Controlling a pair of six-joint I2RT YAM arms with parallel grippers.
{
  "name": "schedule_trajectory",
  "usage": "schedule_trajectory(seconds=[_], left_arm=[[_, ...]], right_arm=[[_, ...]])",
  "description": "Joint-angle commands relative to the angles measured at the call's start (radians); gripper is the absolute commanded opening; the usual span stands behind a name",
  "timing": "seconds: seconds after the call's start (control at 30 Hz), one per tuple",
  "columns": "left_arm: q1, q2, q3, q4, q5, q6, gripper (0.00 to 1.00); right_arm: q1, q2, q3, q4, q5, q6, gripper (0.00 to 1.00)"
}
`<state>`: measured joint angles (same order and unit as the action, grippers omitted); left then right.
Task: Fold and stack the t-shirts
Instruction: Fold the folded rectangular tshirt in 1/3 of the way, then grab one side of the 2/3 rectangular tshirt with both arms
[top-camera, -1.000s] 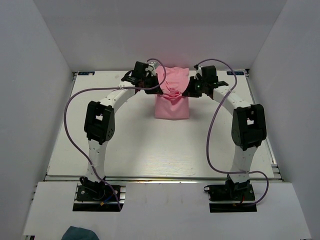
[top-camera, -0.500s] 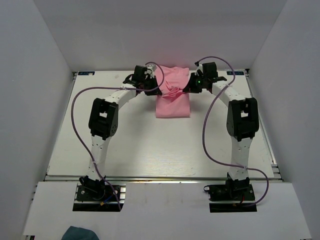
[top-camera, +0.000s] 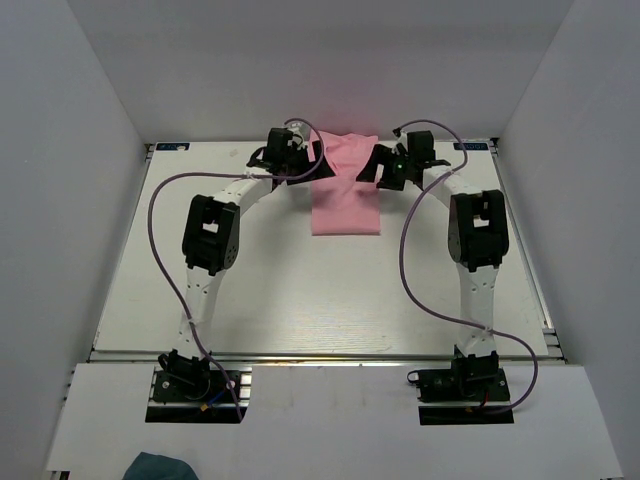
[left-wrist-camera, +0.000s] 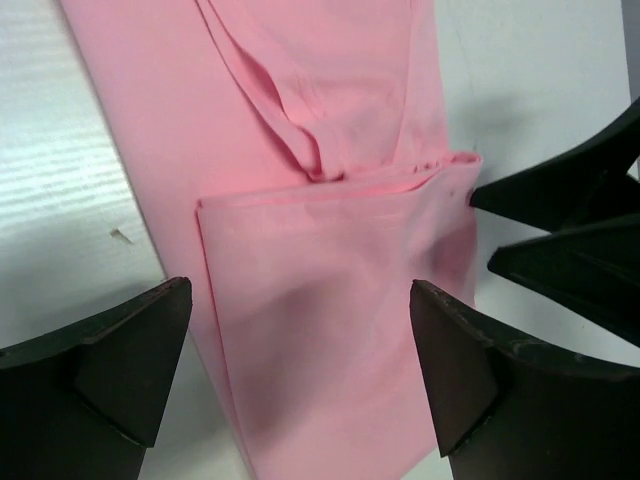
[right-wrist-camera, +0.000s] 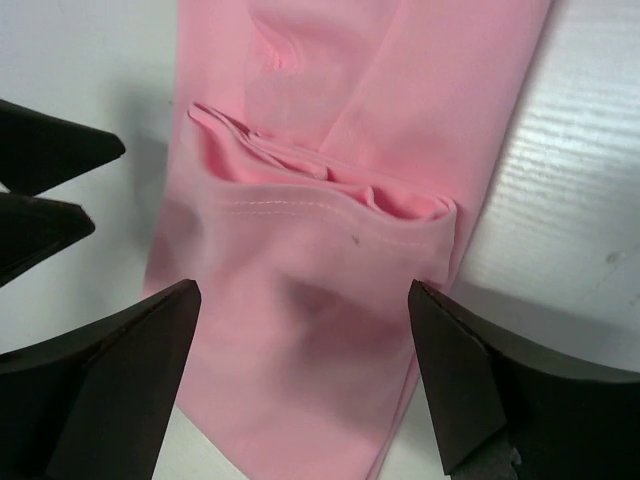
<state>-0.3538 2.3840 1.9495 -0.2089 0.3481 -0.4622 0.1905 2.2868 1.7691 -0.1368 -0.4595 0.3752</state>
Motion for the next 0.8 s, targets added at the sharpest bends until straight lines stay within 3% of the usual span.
schedule_trajectory(seconds=[0.0, 0.23, 0.47, 0.77], left_arm=[[0.022, -0.008, 0.08, 0.037, -0.026, -0.027, 1.0], [0.023, -0.15, -0.07, 0.046, -0.026, 0.045, 1.0], [-0.008, -0.19, -0.142, -0.197, -0.018, 0.161, 1.0], [-0.06, -0.302, -0.402, -0.17, 0.0, 0.195, 1.0]], right_arm=[[-0.017, -0.015, 0.064, 0.124, -0.086, 0.037, 0.9], [-0.013, -0.151, -0.022, 0.085, -0.056, -0.058, 0.9], [-0.01, -0.291, -0.221, -0.012, -0.035, -0.157, 0.9], [-0.008, -0.454, -0.568, 0.042, -0.022, -0.162, 0.9]])
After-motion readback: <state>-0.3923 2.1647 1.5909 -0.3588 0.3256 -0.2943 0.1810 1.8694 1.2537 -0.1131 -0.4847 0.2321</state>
